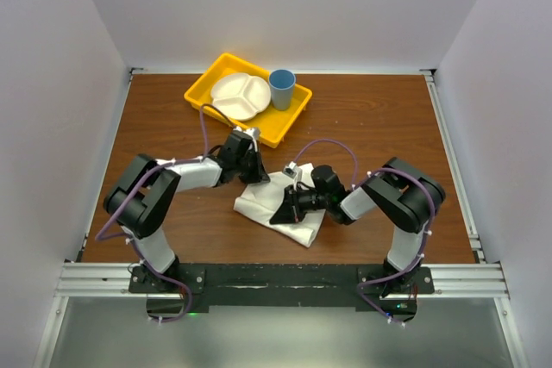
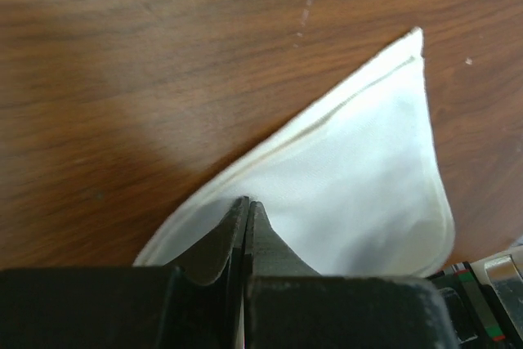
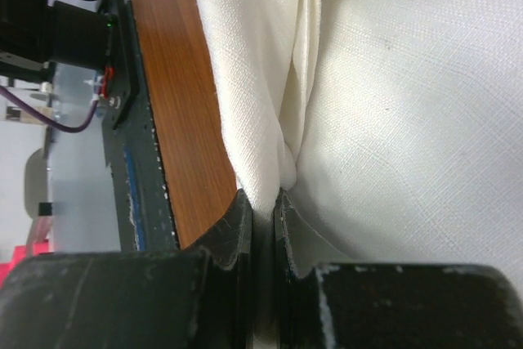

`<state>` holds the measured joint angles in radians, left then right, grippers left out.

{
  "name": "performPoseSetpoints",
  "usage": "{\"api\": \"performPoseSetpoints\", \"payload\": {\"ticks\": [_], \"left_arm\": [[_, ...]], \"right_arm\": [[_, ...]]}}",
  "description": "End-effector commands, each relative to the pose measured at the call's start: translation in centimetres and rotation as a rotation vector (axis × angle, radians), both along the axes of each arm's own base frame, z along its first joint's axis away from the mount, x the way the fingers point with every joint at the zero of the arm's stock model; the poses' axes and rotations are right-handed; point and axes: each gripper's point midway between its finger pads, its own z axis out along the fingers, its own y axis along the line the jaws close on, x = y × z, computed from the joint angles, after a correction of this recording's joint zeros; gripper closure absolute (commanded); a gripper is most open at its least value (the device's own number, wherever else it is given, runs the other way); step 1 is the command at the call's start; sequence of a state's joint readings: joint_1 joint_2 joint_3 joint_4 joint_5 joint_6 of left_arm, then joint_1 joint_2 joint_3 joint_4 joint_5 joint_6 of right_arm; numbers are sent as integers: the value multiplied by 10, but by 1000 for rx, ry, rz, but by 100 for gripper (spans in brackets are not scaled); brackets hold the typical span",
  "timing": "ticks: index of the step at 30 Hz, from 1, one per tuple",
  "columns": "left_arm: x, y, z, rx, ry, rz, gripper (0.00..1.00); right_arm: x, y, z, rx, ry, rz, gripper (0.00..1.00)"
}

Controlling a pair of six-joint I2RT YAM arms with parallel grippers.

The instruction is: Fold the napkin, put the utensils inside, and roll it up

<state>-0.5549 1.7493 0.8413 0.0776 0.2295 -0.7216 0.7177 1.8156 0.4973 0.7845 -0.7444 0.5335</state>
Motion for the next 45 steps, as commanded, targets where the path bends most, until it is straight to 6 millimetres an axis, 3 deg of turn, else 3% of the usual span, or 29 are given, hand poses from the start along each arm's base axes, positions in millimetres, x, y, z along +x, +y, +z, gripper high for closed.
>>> {"api": "performPoseSetpoints", "payload": {"ticks": [1, 2, 4, 6, 8, 9, 11, 12, 13, 14, 16, 20, 30, 33, 34, 40, 45], "left_arm": [[16, 45, 18, 207, -104, 38, 96], [20, 45, 44, 184, -164, 47, 92], [18, 47, 68, 165, -220, 45, 80], [11, 48, 99, 103, -287, 55, 78], [-7, 44, 115, 17, -308, 29, 81], [-14, 34, 125, -71, -316, 7, 87], [-37, 33, 116, -171, -269, 25, 92], [-43, 23, 125, -263, -294, -3, 98], [-60, 27, 101, -286, -244, 4, 100], [-61, 23, 116, -379, -284, 25, 100], [-77, 27, 95, -399, -260, 36, 100], [-91, 19, 94, -456, -285, 20, 100], [-98, 25, 57, -416, -243, 109, 100], [-95, 31, 40, -373, -216, 147, 100], [-99, 34, 23, -336, -184, 152, 100], [-107, 39, -23, -245, -88, 160, 100], [-127, 55, -60, -160, 26, 189, 100]], "right_arm": [[-34, -22, -51, -130, 212, -19, 100], [-35, -22, -53, -132, 225, -25, 100], [-36, -22, -59, -133, 252, -32, 100], [-35, -21, -60, -130, 267, -40, 100], [-32, -19, -63, -135, 289, -56, 100], [-32, -20, -66, -150, 304, -64, 100], [-29, -18, -68, -166, 328, -78, 100], [-27, -18, -71, -180, 334, -91, 100], [-26, -18, -72, -187, 338, -94, 100], [-24, -17, -72, -195, 346, -101, 100], [-22, -18, -74, -209, 350, -109, 100], [-21, -17, -74, -210, 349, -101, 100], [-19, -17, -69, -210, 338, -105, 100], [-20, -19, -70, -218, 340, -107, 100], [-21, -19, -71, -220, 341, -108, 100], [-15, -18, -67, -230, 305, -113, 100], [-15, -26, -67, -348, 234, -86, 88]]}}
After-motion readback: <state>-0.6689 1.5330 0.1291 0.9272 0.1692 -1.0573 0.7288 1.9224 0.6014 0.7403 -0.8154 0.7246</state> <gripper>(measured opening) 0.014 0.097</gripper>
